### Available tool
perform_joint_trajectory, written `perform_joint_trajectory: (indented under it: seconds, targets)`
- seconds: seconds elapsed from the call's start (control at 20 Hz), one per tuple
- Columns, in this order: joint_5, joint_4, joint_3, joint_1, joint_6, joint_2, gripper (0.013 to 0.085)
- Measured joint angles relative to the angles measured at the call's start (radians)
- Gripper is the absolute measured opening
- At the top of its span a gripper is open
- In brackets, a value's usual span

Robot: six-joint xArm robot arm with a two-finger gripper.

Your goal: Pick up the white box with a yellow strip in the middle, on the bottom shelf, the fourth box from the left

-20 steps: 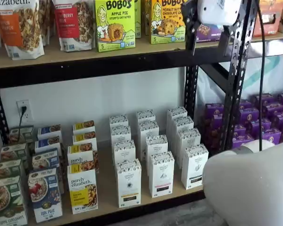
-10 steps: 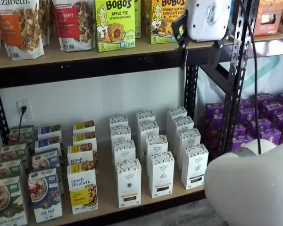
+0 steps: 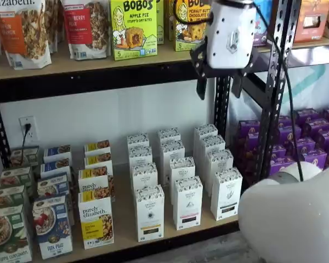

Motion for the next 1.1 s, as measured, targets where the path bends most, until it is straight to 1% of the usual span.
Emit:
perform_joint_trajectory:
  seconds: [0.15, 0.25, 0.4, 0.5, 0.7, 0.85, 1.1]
  targets:
    - [-0.072, -0.006, 0.052, 0.010, 0.004, -0.008, 0.0850]
    - [-0.109, 0.001, 0.078, 0.010, 0.003, -0.005, 0.0850]
    - [-0.175, -0.007, 0.119, 0.028, 0.016, 0.019, 0.0850]
    - [-0.202, -0.017, 0.135, 0.040, 0.026, 0.034, 0.0850]
    - [-0.262, -0.015, 0.169, 0.049, 0.032, 0.059, 0.0850]
    - [-0.311, -0.032, 0.195, 0.064, 0.048, 0.077, 0.0850]
    - [-0.396, -0.049, 0.233, 0.076, 0.061, 0.112, 0.0850]
